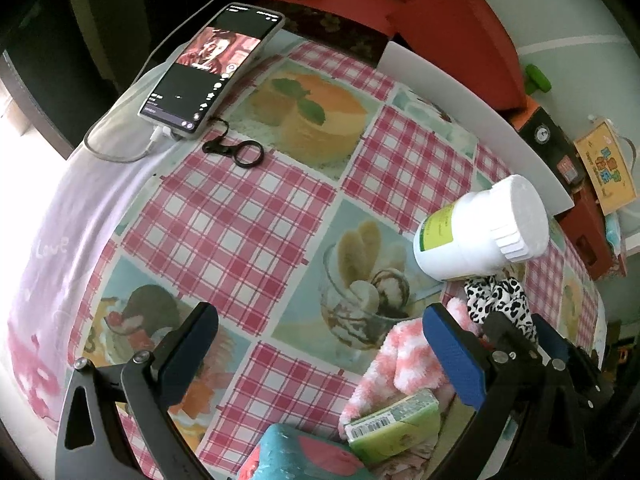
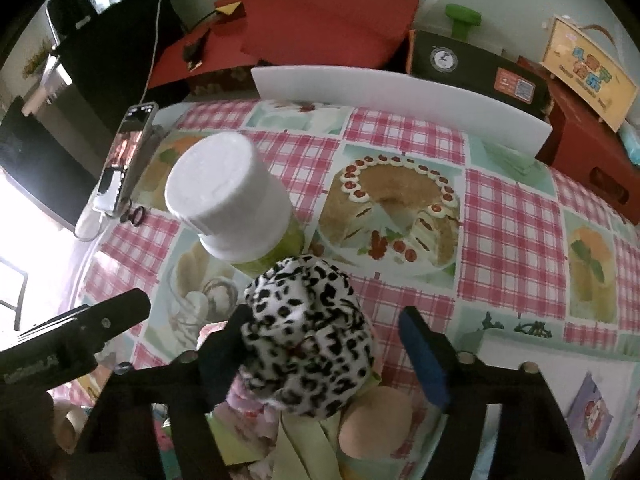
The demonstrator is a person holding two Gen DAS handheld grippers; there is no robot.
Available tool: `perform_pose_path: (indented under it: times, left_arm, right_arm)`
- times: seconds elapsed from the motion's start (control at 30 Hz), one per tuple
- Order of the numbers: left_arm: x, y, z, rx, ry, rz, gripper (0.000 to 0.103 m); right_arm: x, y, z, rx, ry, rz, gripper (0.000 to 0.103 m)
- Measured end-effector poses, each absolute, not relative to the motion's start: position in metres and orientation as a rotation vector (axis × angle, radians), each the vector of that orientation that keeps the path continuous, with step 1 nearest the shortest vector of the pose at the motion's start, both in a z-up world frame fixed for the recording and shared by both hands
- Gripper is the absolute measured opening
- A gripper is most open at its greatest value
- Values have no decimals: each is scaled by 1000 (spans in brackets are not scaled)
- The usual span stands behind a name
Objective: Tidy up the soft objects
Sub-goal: 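Grasp the leopard-print scrunchie with the right gripper, then grasp the small red-and-pink plush with the left gripper while the right gripper holds the scrunchie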
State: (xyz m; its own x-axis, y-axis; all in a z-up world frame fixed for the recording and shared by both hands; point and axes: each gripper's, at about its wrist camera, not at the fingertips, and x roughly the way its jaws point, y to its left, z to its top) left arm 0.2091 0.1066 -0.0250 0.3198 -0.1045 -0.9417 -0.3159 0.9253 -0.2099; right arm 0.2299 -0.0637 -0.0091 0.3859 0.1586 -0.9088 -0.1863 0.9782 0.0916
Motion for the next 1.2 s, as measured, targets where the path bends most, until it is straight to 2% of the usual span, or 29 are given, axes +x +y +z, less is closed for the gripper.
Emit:
perform_pose_path:
  times: [0.07,0.17,0.47,0.53,0.6,0.73,1.0,1.2]
  left_arm:
    - [210,102,-23,-389,1243,126,102]
    - [210,92,-18,-379,1234,86,102]
    - [214,56,-10,-354,1213,-52,101]
    - [215,51,-9,-351,1209,-70,96]
    - [215,47,-10,-349,1212,-82,86]
    - [214,35,-11,-353,1224,-130,78]
    - [214,10,-16,-386,1256,-257,47]
    - [213,3,-23,-421,1271,-293,43]
  right_arm:
    - [228,-69,-7,-7,1150,224,61]
    - [225,-76,-5,32,1146,236,55]
    - [213,-101,-11,149,1143,250,49]
    - [210,-107,-11,172,1138,252,48]
    - [206,-114,-11,197,1130,250,48]
    - [200,-126,-11,249,1115,248,48]
    - [191,-138,-18,330,1104,258,48]
    - [188,-144,-22,352,1102,256,48]
